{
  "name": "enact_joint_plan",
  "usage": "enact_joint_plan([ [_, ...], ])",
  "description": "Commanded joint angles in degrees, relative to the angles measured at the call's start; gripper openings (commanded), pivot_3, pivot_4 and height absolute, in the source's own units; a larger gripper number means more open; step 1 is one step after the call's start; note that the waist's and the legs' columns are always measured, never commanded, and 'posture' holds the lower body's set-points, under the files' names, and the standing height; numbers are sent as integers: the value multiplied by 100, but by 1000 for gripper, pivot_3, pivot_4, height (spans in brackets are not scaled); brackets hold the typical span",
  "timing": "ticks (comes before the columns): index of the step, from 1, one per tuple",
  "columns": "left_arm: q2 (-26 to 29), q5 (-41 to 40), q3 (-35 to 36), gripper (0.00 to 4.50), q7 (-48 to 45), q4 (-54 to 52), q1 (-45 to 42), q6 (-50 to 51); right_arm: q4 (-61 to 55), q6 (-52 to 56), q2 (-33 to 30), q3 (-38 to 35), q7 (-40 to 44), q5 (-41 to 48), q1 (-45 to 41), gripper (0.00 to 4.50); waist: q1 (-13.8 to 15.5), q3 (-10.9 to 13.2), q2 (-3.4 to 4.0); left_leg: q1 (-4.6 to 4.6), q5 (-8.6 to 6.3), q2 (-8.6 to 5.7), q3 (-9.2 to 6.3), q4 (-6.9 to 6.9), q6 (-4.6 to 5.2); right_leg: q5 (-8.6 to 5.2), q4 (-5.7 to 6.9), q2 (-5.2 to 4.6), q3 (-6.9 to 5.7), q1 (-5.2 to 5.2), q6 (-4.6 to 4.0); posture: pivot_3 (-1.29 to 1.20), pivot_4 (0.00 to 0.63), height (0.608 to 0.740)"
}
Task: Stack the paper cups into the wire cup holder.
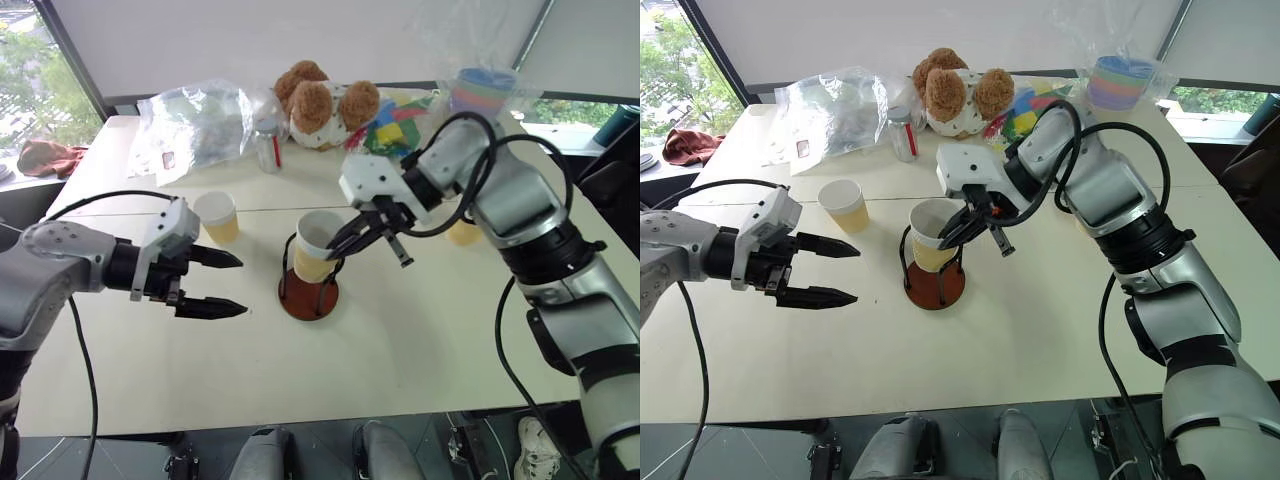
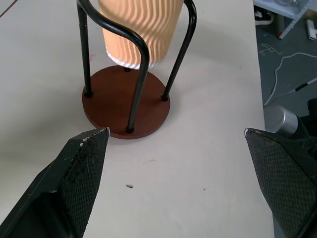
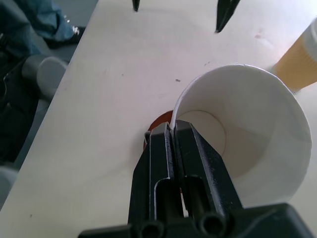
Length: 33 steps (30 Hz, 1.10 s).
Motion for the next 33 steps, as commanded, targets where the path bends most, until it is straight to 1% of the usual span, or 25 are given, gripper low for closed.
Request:
enact_joint_plan([
  [1,-20,-70,85,4500,40,-171,-108,41,-44,-162,110,36,36,-164,-118,56,-1,0,0,0,0,0,0,0,0,0,0,0,0,0,0,0,150,740],
  [5,-65,-63,83,4500,77,-179,-129,74,78,-186,234,-30,-36,-254,-166,56,5,0,0,0,3,0,-1,0,-6,0,2,0,0,-1,0,0,150,740],
  [11,-171,-7,21,4500,115,-122,-200,69,15,19,231,-224,-82,-152,-220,56,4,0,0,0,4,0,-1,0,-7,0,4,0,0,-1,0,0,150,740],
  [14,-213,17,-10,4500,116,-99,-256,72,-50,24,214,-220,-70,-172,-190,861,1,0,0,0,4,0,-1,0,-8,0,4,0,0,-1,0,0,150,740],
  [19,-248,48,-21,4500,92,-70,-290,65,-61,24,224,-262,-123,-205,-210,3316,-1,0,0,0,4,0,-1,0,-8,0,6,1,0,-2,0,0,150,740],
  [22,-240,28,3,4500,93,-103,-279,92,23,98,39,-503,-172,-171,-331,3316,2,0,0,0,5,0,-1,0,-8,0,10,1,0,-3,0,0,150,740],
  [24,-214,-26,61,4500,88,-158,-257,129,135,188,-266,-756,-214,-167,-390,3316,22,0,0,0,5,-1,-1,1,-8,0,11,-1,0,-3,0,0,150,740],
  [26,-182,-181,197,4500,67,-238,-291,215,304,272,-735,-1047,-375,-264,-325,3316,45,1,-2,0,5,-2,-3,1,-8,0,12,-2,0,-3,0,0,150,740],
  [28,-194,-446,357,4500,70,-314,-464,380,555,327,-1295,-1354,-686,-451,-77,3316,65,1,-4,0,4,-5,-4,1,-7,0,12,-6,0,-1,0,0,150,740],
  [30,-234,-704,419,4500,72,-373,-730,532,752,345,-1755,-1612,-1027,-594,355,3316,103,-2,-14,0,3,-7,-4,1,-6,-1,9,-8,0,-1,-1,0,150,740],
  [33,-303,-920,328,4500,35,-435,-1080,649,964,173,-2074,-1816,-1493,-800,1036,3316,114,-3,-14,1,3,-6,-1,0,-5,-1,-12,-7,1,5,-1,0,150,740],
])
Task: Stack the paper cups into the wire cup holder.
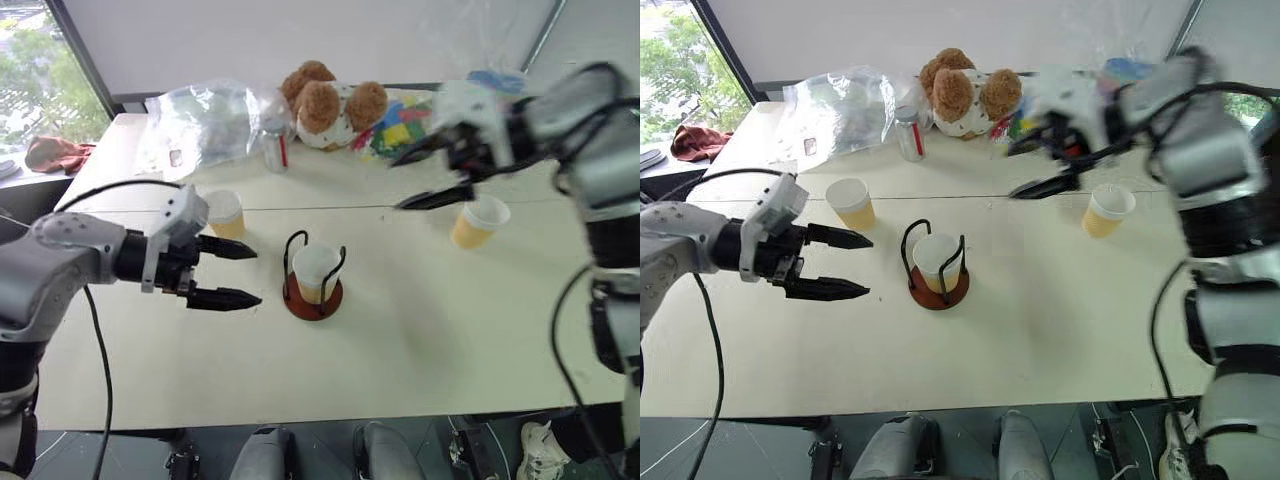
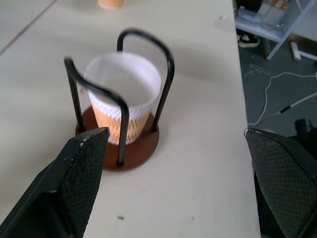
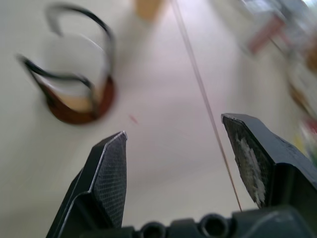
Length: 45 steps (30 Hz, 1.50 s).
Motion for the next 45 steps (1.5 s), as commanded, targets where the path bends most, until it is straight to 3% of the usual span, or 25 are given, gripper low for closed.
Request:
enact_joint_plan([
  [1,-23,-257,64,4500,-90,-219,-364,66,258,-285,-152,-197,-527,-291,491,3316,-31,1,7,4,0,0,8,0,0,0,-11,0,3,2,0,0,150,740],
  [5,-76,-167,-148,4500,-237,-92,-657,-17,1158,-947,-80,-96,-1032,-708,718,3316,-157,8,21,12,1,3,18,0,0,0,1,4,12,-1,1,0,150,740],
  [16,-29,120,-211,4500,-345,226,-627,-199,3514,-2271,432,185,-1435,-1353,14,3316,-127,11,22,10,7,13,16,-4,-10,0,4,18,17,-9,1,0,150,740],
  [20,31,223,-163,4500,-339,299,-487,-265,3910,-2507,546,218,-1363,-1474,-155,2021,-127,11,22,9,7,13,15,-4,-11,0,2,18,17,-8,1,0,150,740],
  [23,67,306,-145,4500,-348,344,-394,-335,4047,-2570,575,208,-1212,-1502,-228,380,-137,11,23,9,8,13,15,-4,-12,0,2,18,17,-8,1,0,150,740],
  [24,66,333,-149,4500,-351,357,-370,-362,4080,-2569,578,206,-1156,-1506,-249,18,-139,11,23,9,8,13,15,-4,-12,0,2,18,17,-8,1,0,150,740],
  [28,57,417,-146,4500,-348,413,-287,-435,4138,-2619,550,177,-1101,-1516,-336,18,-139,11,23,9,8,13,15,-4,-13,0,3,18,17,-8,1,0,150,740],
  [33,285,748,-157,4500,-479,750,-189,-686,3385,-2679,466,189,-498,-1425,-853,18,-157,25,45,9,8,12,17,-4,-13,0,3,17,18,-8,1,0,150,740],
  [38,633,1056,-170,4500,-749,1067,-49,-961,844,-1104,885,229,1145,-144,-1415,18,-249,40,69,9,8,17,15,-9,-13,-1,46,21,16,-27,2,0,150,740],
  [45,498,1056,-161,4500,-620,853,212,-967,-601,-239,1555,678,1251,691,-1299,18,-103,37,55,6,-7,8,3,6,13,-1,45,8,5,-12,2,0,150,740],
])
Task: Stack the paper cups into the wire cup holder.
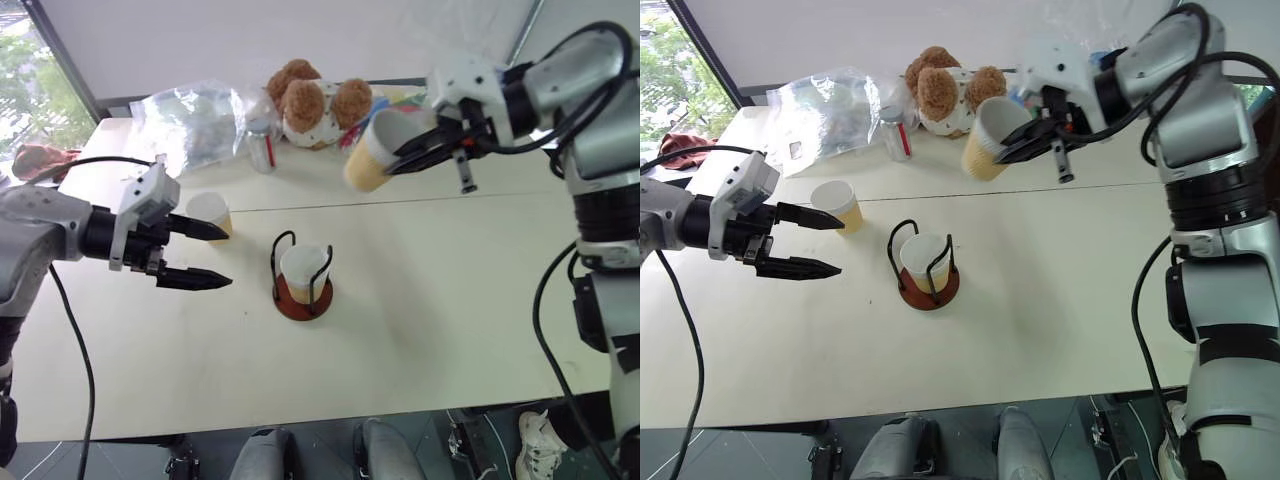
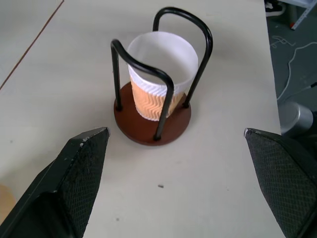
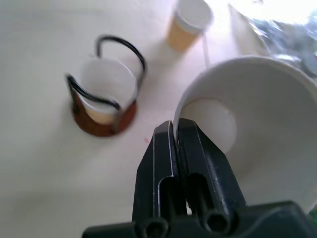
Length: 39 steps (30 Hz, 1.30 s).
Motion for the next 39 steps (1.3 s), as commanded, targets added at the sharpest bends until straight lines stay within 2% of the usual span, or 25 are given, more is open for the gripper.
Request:
enact_joint_plan([
  [1,-57,-10,146,4500,138,-264,94,-24,-548,234,194,186,24,345,34,18,22,0,-1,0,-1,-1,-1,7,1,0,1,-2,0,4,0,0,150,740],
  [11,-210,-188,311,4500,436,-545,356,113,-886,356,379,584,24,487,194,18,-8,2,-13,-4,9,0,-7,16,-17,0,5,2,-2,2,0,0,150,740],
  [23,-360,-175,221,4500,521,-533,279,104,-367,56,674,925,24,258,99,18,-3,2,-14,-4,9,1,-6,16,-15,0,6,5,-1,0,0,0,150,740],
  [24,-367,-173,223,4500,524,-534,279,105,-364,45,665,958,24,274,100,437,-3,2,-14,-4,10,1,-7,16,-17,0,7,5,-2,0,0,0,150,740],
  [26,-377,-177,230,4500,535,-544,286,110,-382,31,628,1039,24,319,106,844,-8,2,-14,-4,11,1,-7,16,-19,0,7,5,-1,0,0,0,150,740],
  [27,-386,-182,232,4500,546,-548,285,114,-387,19,614,1068,24,329,108,1372,-9,2,-14,-4,11,1,-7,16,-19,0,7,5,-2,0,0,0,150,740],
  [28,-395,-183,232,4500,555,-550,281,115,-386,3,595,1096,24,347,104,1713,-11,2,-14,-4,10,1,-6,16,-18,0,7,5,-1,0,0,0,150,740],
  [31,-416,-179,236,4500,583,-546,280,107,-318,-61,623,1083,24,289,72,3254,-9,2,-14,-4,10,1,-6,16,-18,0,7,5,-1,0,0,0,150,740],
  [35,-423,-137,260,4500,628,-480,254,46,-225,-64,657,896,24,248,-21,3254,-6,2,-14,-4,10,1,-7,16,-18,0,6,4,-1,0,0,0,150,740],
  [39,-367,167,287,4500,719,-199,32,-300,-388,230,406,404,-43,436,-56,3254,2,3,-14,-4,10,1,-7,16,-18,0,6,5,-2,0,0,0,150,740],
])
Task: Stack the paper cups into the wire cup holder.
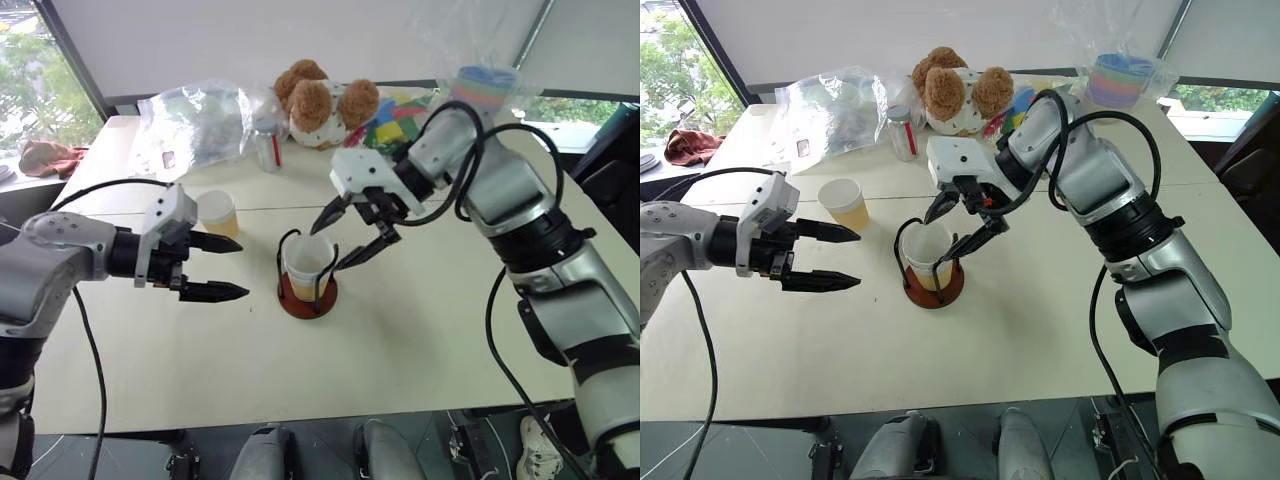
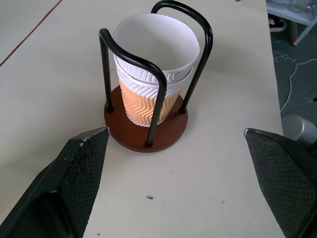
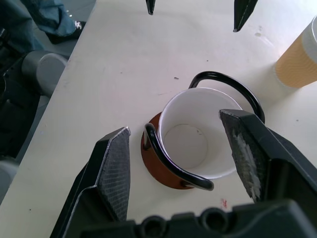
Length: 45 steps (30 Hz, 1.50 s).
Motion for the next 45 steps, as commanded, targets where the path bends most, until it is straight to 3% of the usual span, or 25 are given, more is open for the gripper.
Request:
enact_joint_plan([
  [1,134,429,197,4500,116,392,-449,-527,-335,558,-428,-899,-99,436,-248,3254,17,1,-2,0,0,0,0,0,0,0,0,0,0,0,0,0,150,740],
  [5,281,1199,-64,4500,-27,1306,-1082,-1472,-1147,2272,-915,-2086,-421,1664,105,3254,84,2,-4,-6,0,-2,-2,0,0,0,-6,-1,-4,1,0,0,150,740],
  [9,246,2251,-756,4500,-498,2555,-1871,-2769,-2129,3443,-1057,-3043,-1418,2408,834,3254,108,-3,-9,1,-3,0,10,-10,4,0,-7,-2,-7,2,0,0,150,740],
  [14,-367,3388,-1445,4500,-527,4616,-3003,-4557,-3177,3905,-1257,-3701,-2575,2549,2219,3254,155,-5,-15,3,-16,-2,19,-2,29,0,-5,-1,-5,2,0,0,150,740],
  [19,-962,3917,-1635,4500,-498,6307,-3819,-5542,-3808,4266,-1165,-4421,-3549,2870,3116,3254,150,-4,-24,-9,-23,-2,17,10,41,1,-5,-2,-7,2,1,0,150,740],
  [29,-1513,4743,-1870,4500,-310,7842,-4347,-6325,-4153,4344,-1263,-4984,-4509,3446,3758,3254,127,-3,-26,-8,-26,2,16,12,46,1,-5,-2,-9,-2,2,0,150,740],
  [32,-1671,4864,-1849,3611,-184,8032,-4378,-6389,-4140,4302,-1319,-5013,-4688,3554,3795,3306,149,-3,-26,-9,-27,2,15,15,48,1,-5,-2,-9,-1,2,0,150,740],
  [39,-1792,5116,-1832,38,53,8212,-4398,-6544,-4077,4142,-1464,-4943,-4870,3701,3888,3306,143,-3,-27,-13,-29,1,13,18,53,1,-6,-3,-10,0,2,0,150,740],
  [45,-1783,5051,-1682,38,-2,8116,-4661,-6651,-4003,4056,-1639,-4945,-4837,3793,4010,3306,151,-2,-30,-14,-29,1,12,21,53,1,-5,-3,-10,0,2,0,150,740],
])
